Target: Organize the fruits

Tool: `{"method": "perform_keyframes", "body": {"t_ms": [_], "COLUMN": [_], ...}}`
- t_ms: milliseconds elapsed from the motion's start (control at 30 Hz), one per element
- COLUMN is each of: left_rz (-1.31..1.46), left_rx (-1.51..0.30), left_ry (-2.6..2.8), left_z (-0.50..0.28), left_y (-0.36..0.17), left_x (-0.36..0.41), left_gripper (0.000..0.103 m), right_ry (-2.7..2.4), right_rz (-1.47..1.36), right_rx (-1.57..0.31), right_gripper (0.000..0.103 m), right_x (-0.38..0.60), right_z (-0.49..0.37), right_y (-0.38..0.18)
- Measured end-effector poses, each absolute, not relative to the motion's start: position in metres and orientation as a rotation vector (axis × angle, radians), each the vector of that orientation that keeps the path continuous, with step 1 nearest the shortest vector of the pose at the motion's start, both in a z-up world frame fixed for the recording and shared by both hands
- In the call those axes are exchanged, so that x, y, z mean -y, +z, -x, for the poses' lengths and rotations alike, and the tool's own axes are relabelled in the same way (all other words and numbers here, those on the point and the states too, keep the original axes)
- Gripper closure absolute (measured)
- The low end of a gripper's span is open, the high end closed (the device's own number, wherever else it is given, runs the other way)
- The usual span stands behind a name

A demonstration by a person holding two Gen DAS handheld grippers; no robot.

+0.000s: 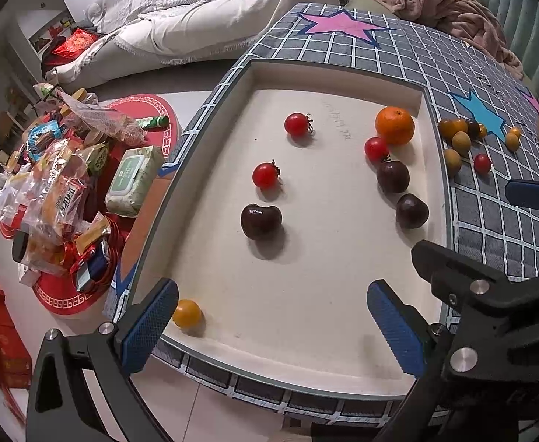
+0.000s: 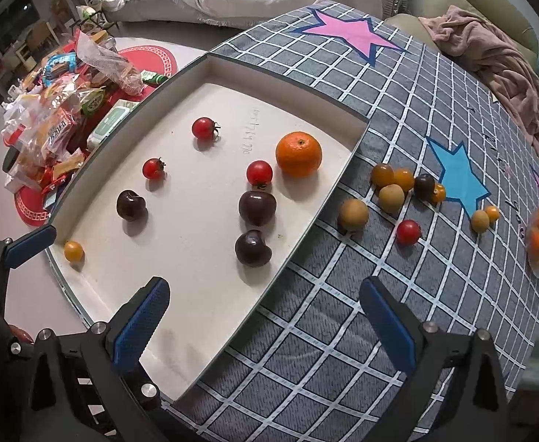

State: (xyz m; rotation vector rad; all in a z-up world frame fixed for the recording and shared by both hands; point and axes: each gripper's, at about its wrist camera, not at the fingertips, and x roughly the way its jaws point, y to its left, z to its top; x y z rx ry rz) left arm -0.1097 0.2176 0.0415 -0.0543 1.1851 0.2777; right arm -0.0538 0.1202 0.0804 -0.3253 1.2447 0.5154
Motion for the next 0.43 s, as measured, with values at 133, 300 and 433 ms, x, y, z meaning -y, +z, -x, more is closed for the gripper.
{"method": "perform_keyframes", "body": {"t_ms": [133,300,433], "left_rz": [0.058,0.068,0.060], "left_rx": [-1.191,-1.181,-1.165], "left_ry": [0.280,0.278,0.275], "left_z": [0.1080,0.1075,0.1088], "left_y": [0.0396,0.0397,0.0413], "left_x": [-0.2168,-0.2179,-0.2165], "left_gripper": [0.000,0.000,0.000], "right_ry": [0.517,0.515,0.514], "right_rz": [0.324,0.324,0.317], "right_rx": [-1.244,-1.246,-1.247], "right_gripper": [0.000,0.000,0.000], "right_x": [-0.1202,-0.1199,-0.1197], "right_z": [0.0535,0.0532,0.0530], "right_y": [0.0799,0.0800,0.0785]}}
